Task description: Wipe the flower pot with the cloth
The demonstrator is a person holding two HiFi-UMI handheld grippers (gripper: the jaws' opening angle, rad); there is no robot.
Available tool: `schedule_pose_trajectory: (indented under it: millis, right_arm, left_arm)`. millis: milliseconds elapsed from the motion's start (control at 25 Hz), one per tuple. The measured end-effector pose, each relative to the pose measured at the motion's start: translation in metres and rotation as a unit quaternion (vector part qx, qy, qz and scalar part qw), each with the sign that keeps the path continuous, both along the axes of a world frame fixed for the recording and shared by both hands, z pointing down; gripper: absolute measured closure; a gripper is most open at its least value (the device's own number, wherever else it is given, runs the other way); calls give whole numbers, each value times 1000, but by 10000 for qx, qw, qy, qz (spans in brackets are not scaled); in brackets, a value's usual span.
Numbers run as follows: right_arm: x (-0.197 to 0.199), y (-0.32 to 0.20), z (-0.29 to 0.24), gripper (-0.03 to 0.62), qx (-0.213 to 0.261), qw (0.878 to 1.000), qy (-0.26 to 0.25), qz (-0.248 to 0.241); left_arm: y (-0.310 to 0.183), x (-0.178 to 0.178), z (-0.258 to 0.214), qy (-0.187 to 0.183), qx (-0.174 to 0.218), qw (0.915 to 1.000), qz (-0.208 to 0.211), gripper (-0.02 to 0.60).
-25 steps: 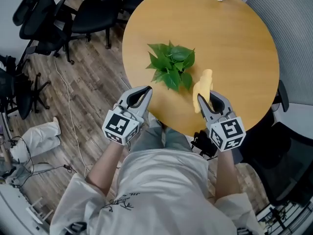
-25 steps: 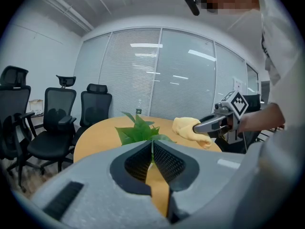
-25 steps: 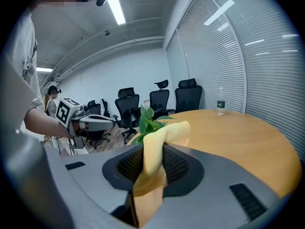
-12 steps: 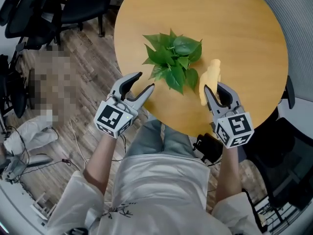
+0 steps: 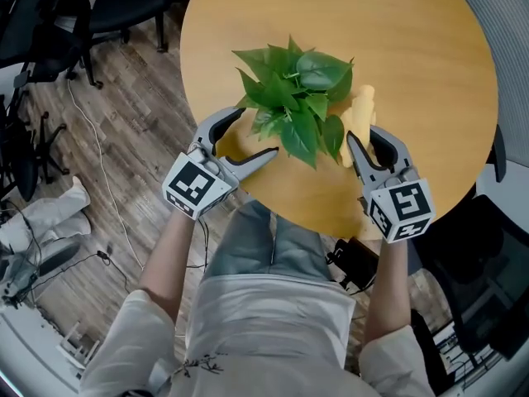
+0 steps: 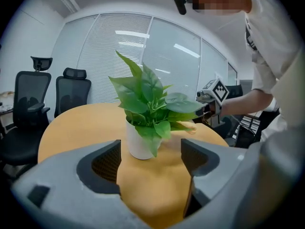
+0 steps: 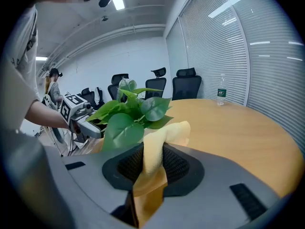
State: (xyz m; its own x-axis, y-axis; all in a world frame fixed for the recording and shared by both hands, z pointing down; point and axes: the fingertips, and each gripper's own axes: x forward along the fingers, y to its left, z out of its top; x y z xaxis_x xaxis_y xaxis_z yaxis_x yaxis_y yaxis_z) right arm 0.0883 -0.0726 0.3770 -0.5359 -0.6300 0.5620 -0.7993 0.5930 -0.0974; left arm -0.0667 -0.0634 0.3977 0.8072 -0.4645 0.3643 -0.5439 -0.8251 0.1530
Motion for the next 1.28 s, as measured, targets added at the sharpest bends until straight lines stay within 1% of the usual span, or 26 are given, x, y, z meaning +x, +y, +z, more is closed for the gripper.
schedule_pose_trajectory:
  millis: [200, 320, 360, 520, 600, 800, 880, 1280]
  right_arm:
    - [-1, -23, 12, 499, 129, 9999, 82, -21]
    - [-5, -33, 15, 499, 206, 9997, 70, -60]
    - [-6, -35, 17, 499, 218, 9997, 79, -90]
    - [-15, -43, 26, 499, 289, 9992, 147, -227]
    - [-21, -45, 27, 499, 335, 9986, 208, -348]
    - [-34, -45, 27, 499, 415, 9962, 354, -679]
    - [-37, -45, 27, 499, 423, 9956, 367, -746]
    - [-44, -39, 27, 499, 437, 9945, 409, -864]
  left_arm:
    - [-18, 10, 4, 45, 210, 9995, 211, 192]
    - [-23, 17, 7, 42, 161, 9995, 282, 191]
    - [-24, 19, 7, 53, 147, 9994, 312, 192]
    - [-30, 28, 10, 100, 373, 9977, 552, 192]
    - [-31, 30, 11, 119, 374, 9975, 583, 192]
    - [-32, 33, 12, 122, 282, 9980, 559, 200]
    - [-35, 32, 12, 152, 308, 9981, 517, 237]
    - [-35, 32, 13, 132, 263, 9989, 355, 241]
